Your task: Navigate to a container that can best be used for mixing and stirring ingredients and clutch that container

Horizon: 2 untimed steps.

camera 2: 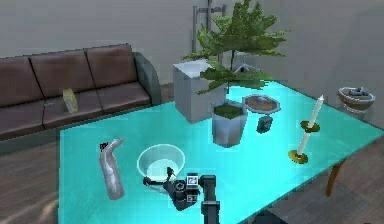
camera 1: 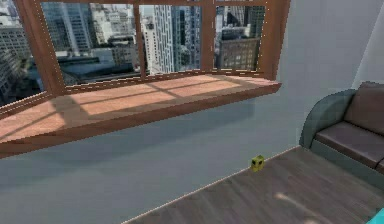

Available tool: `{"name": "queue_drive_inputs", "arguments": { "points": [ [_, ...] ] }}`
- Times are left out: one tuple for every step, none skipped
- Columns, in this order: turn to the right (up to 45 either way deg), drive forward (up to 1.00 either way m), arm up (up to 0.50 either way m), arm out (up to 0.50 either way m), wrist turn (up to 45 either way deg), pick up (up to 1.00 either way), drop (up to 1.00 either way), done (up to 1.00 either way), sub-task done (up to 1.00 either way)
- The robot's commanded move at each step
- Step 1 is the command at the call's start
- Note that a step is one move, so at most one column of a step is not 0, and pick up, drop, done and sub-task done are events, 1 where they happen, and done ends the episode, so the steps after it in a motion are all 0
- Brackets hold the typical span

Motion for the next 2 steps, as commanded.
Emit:
{"name": "queue_drive_inputs", "arguments": {
  "points": [
    [0.0,0.00,0.10,0.00,0.0,0.00,0.00,0.00,0.00],
    [0.0,0.00,0.00,0.00,0.0,0.00,0.00,1.00,0.00]
  ]
}}
